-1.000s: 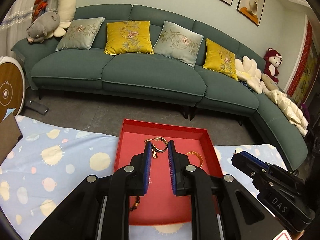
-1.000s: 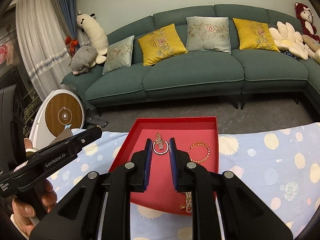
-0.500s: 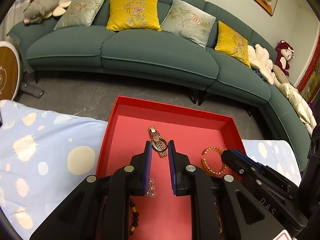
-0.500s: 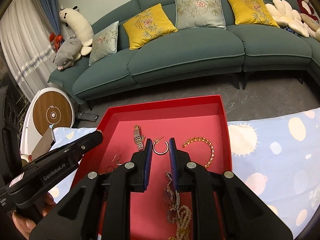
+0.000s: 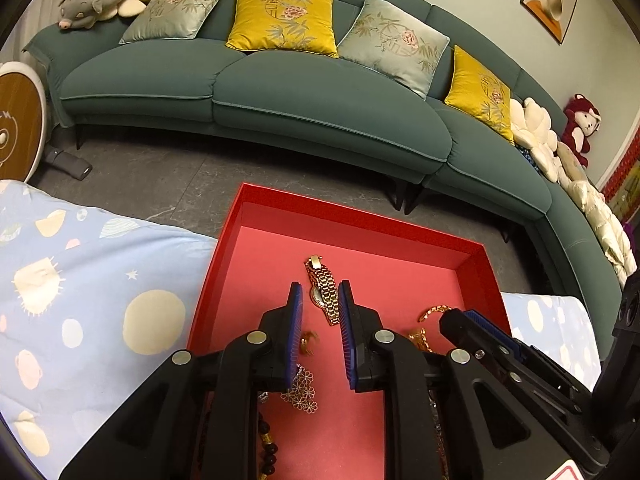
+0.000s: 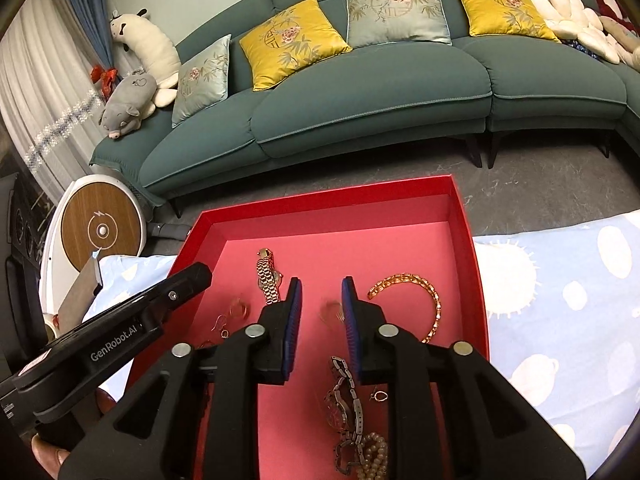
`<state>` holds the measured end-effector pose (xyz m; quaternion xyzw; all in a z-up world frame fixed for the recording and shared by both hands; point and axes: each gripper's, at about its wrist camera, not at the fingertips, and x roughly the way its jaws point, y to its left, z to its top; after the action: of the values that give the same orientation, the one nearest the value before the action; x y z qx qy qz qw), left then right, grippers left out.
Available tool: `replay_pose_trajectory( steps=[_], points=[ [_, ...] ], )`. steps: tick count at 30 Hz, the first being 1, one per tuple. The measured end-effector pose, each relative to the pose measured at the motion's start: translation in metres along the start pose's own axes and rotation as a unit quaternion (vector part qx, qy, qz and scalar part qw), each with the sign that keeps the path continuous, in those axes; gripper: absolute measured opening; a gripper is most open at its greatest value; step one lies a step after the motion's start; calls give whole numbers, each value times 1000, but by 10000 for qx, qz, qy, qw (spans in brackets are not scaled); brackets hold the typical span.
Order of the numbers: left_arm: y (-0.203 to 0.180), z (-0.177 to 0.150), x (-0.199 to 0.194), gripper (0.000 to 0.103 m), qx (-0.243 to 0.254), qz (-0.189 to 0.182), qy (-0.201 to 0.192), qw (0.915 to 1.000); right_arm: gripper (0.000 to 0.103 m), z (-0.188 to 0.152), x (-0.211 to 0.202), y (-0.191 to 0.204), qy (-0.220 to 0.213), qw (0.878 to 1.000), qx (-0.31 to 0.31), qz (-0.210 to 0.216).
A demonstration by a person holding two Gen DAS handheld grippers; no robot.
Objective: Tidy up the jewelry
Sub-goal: 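Carry both gold hoop earrings into the red tray and open both grippers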
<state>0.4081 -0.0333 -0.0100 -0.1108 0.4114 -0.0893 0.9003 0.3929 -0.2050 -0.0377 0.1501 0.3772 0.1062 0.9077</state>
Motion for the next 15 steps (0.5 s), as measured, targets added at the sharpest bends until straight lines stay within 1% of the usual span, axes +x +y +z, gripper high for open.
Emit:
replay_pose_trajectory(
  steps=[2,15],
  points=[
    [0,0,0,17,9,36,-12,10000,33,0,-2,-1,-50,10000,26,3],
    [-7,-2,4,17,214,152,7,9997,33,0,-3,2,-107,9999,-29,-22]
  ],
)
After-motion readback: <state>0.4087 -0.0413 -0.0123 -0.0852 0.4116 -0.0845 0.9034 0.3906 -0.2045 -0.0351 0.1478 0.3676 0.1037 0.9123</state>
